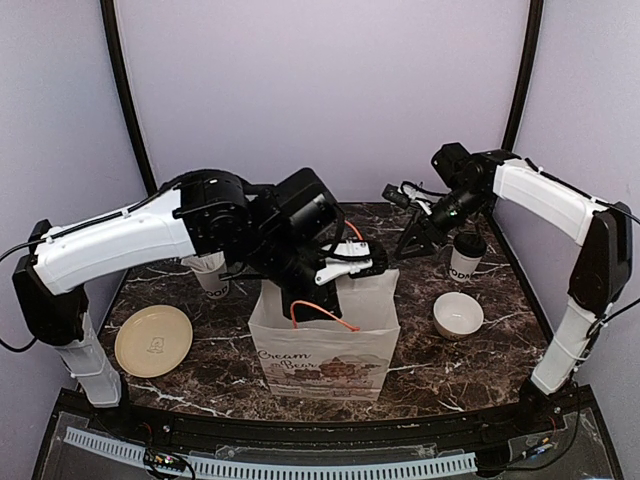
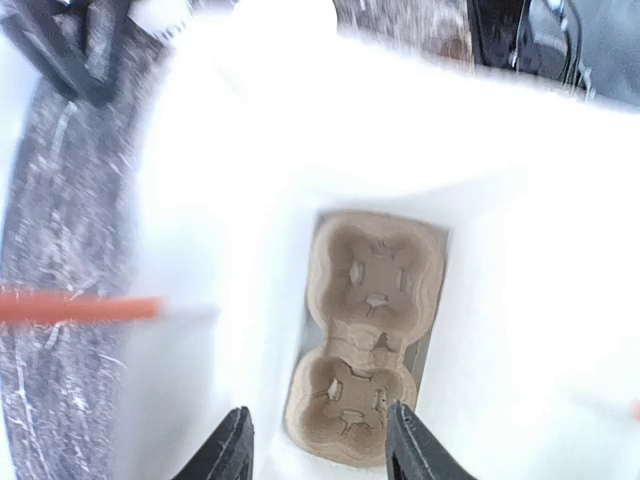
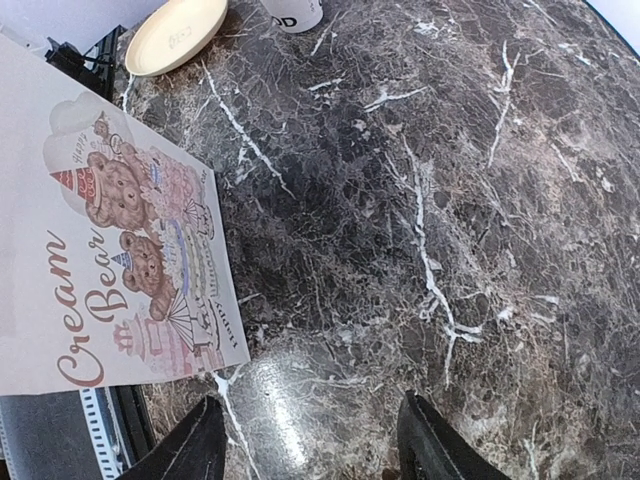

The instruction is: Pack the takeout coffee

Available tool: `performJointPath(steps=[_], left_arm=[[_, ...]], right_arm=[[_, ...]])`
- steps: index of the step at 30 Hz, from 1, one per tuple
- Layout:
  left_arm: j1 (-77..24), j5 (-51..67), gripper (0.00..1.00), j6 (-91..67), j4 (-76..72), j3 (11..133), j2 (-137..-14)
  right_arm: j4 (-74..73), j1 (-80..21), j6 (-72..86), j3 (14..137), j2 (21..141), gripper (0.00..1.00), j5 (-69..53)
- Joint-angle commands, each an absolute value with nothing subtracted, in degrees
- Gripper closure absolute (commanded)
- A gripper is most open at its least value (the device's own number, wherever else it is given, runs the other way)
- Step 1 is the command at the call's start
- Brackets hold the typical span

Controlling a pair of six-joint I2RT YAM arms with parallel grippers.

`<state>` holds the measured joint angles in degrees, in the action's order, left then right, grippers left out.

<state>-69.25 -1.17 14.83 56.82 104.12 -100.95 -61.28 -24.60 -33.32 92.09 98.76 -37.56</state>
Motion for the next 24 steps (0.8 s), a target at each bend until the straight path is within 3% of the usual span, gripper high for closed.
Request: performJointPath(steps=[1, 7, 14, 19, 24], left_arm=[[-68.9, -1.5, 0.52, 15.8, 59.0, 107.8, -97.5], [-68.9, 1.2, 0.50, 17.3, 56.6, 111.1, -90.2], [-67.2, 2.5, 0.42, 19.2, 47.9, 104.6, -79.5], [-65.3, 0.7, 0.34, 18.2, 44.8, 102.1, -79.4], [-62.5, 1.0, 0.33, 16.9, 43.5, 102.5, -84.3]], right_arm=[[-63.6, -23.4, -33.0, 94.3, 97.9, 0.41, -39.1], [-63.2, -22.2, -32.4, 94.1, 96.4, 0.41, -39.6], [-62.9, -20.9, -32.7, 92.4, 94.8, 0.41, -40.2], [-63.0, -20.5, -32.8, 91.8, 94.7, 0.40, -40.3], [-63.0, -20.3, -32.6, 91.8, 94.3, 0.40, -40.1]])
